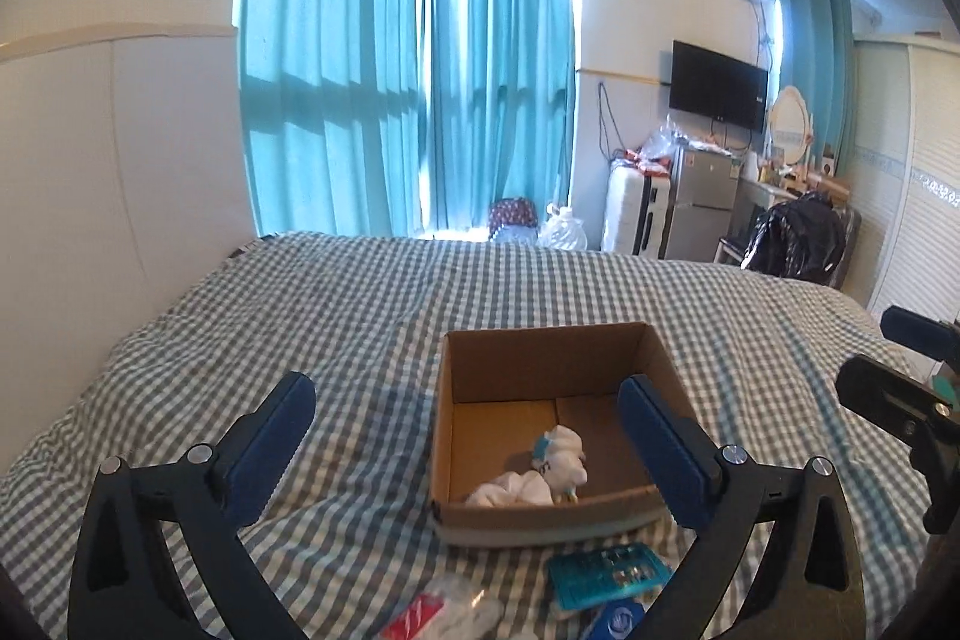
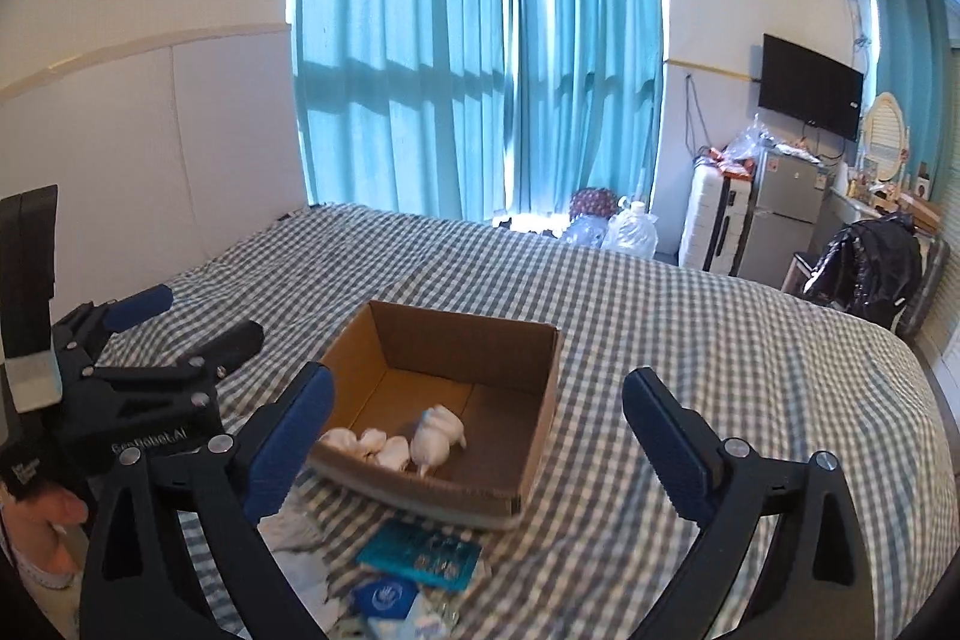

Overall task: Organize objects
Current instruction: 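Grasp the white glove with the left tool while the right tool grasps the Vinda tissue pack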

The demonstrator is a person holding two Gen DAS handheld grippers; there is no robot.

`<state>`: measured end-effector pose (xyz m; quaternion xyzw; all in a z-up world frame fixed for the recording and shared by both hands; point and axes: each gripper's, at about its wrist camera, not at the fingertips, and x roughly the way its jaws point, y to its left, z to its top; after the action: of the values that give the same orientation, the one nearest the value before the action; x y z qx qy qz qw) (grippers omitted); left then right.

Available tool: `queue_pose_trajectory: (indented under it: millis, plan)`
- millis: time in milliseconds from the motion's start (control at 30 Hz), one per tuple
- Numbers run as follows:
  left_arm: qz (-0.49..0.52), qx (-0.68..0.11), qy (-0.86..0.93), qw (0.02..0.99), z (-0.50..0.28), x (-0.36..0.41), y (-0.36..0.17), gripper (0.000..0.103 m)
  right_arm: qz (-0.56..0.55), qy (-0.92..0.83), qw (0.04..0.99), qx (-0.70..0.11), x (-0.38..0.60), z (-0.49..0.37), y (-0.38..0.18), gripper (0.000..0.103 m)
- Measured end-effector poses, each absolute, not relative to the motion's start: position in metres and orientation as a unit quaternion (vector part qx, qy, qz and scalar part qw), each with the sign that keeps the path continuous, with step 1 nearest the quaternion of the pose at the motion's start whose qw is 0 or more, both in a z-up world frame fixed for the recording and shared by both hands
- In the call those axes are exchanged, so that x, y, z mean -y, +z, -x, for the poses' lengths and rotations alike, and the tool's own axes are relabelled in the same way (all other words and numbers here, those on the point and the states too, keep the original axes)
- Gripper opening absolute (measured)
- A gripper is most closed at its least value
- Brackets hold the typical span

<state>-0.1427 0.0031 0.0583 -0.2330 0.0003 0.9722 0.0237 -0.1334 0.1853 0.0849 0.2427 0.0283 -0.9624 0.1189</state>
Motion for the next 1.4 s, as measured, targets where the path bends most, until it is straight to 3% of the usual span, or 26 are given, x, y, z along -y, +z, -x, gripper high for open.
queue_pose_trajectory:
  millis: [300,633,1167,1400]
  plan:
    - [0.214,0.010,0.977,0.008,0.078,0.007,0.069,0.103,-0.217,-0.969,0.113,-0.042,-0.186,0.053,0.100,0.098]
    - [0.272,0.017,0.962,-0.012,0.044,0.003,0.001,0.103,-0.269,-0.955,0.106,-0.067,-0.174,0.036,0.031,0.098]
    - [0.399,-0.016,0.917,0.013,0.089,-0.025,-0.119,0.103,-0.357,-0.929,0.093,-0.039,-0.188,0.075,-0.051,0.098]
    - [0.433,0.062,0.898,0.055,0.107,-0.011,-0.148,0.103,-0.386,-0.916,0.096,-0.042,-0.183,0.094,-0.078,0.098]
